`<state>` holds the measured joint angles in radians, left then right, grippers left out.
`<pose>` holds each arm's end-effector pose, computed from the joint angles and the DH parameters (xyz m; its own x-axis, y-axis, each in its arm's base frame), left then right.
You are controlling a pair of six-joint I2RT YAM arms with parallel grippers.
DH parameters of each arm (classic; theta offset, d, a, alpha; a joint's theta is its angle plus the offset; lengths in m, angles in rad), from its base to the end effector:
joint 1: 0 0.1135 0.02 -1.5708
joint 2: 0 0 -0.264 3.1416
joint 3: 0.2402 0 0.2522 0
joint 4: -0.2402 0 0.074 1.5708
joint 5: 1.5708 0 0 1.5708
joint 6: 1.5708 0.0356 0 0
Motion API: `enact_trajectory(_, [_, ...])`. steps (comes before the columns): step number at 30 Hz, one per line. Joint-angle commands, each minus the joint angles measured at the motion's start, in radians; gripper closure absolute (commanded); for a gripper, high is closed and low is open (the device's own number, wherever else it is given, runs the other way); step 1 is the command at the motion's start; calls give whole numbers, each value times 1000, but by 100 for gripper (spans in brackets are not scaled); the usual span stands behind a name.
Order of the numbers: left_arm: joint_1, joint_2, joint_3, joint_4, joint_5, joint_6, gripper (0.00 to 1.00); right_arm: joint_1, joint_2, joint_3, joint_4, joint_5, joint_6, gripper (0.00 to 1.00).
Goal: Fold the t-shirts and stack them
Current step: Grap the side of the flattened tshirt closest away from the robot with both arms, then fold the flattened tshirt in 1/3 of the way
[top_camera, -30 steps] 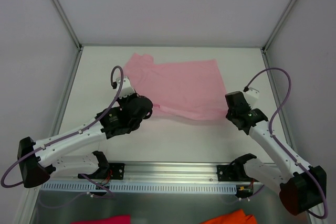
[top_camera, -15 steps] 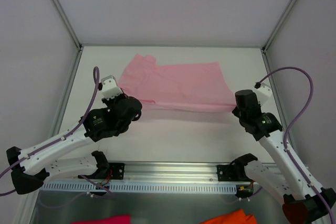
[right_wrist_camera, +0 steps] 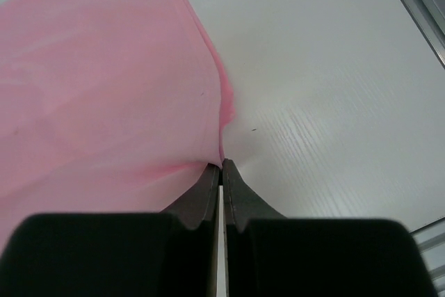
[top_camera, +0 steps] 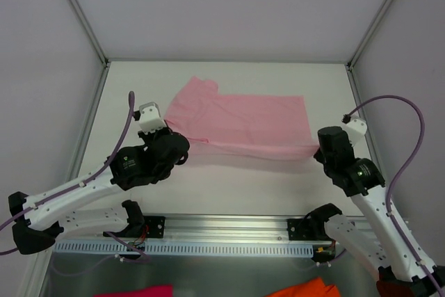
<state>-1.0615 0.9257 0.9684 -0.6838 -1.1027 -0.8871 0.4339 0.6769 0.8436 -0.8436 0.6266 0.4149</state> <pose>0.1134 -0.1378 0.3410 -0.2192 -0.3248 -0.9200 -0.1975 0.9382 -0.2842 0.1231 0.0340 0.3143 -0.4902 0.1327 -0.8614 0.2970 0.9546 -0.0219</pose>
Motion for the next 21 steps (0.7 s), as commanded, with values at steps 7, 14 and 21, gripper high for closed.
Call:
enact_trajectory(7, [-5,104,3,62,7,62,100,5,236,28,129,-67,-71,99])
enact_trajectory(14, [1,217,21,105,-25,71,100,11,397,69,186,-25,-64,99])
enact_trajectory(21, [44,306,46,130,-13,80,100,11,489,143,135,103,-36,99])
